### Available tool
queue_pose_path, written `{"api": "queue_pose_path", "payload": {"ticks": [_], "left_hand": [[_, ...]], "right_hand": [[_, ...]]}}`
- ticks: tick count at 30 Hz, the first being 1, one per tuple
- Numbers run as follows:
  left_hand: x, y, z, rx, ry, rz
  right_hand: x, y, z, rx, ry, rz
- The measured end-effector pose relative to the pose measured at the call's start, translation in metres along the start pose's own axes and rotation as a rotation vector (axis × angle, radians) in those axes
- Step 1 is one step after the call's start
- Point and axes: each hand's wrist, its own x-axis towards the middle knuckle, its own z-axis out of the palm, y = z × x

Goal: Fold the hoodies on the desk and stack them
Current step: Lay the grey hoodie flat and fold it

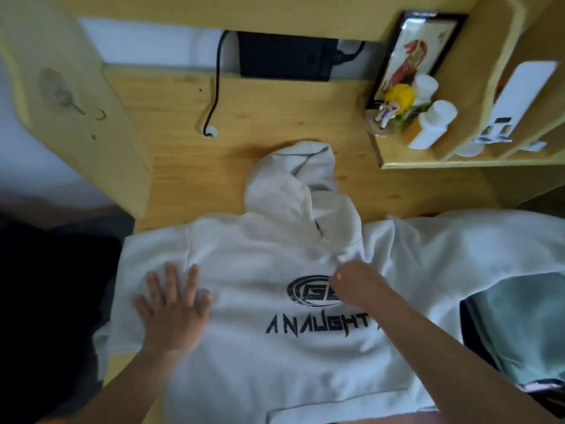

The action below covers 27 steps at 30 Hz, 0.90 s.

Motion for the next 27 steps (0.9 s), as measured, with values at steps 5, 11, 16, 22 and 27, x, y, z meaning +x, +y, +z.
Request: {"api": "queue_pose_path", "payload": {"ticks": [5, 11, 16, 22, 27], "left_hand": [[0.007, 0.008, -0.014, 0.026, -0.086, -0.033], [0.010, 0.019, -0.032, 0.049, -0.204, -0.063], [0.011, 0.019, -0.026, 0.030, -0.194, -0.080], [0.007, 0.023, -0.039, -0.033, -0.189, -0.062], [-0.005, 0.038, -0.046, -0.005, -0.103, -0.039]], "right_hand": [[0.062, -0.047, -0.094, 0.590, 0.419, 0.011], [0.206, -0.044, -0.128, 0.932, 0.413, 0.309], [0.191, -0.051, -0.135, 0.900, 0.398, 0.165], [0.096, -0.075, -0.177, 0.725, 0.585, -0.088], [0.056, -0.065, -0.176, 0.541, 0.325, -0.082]]}}
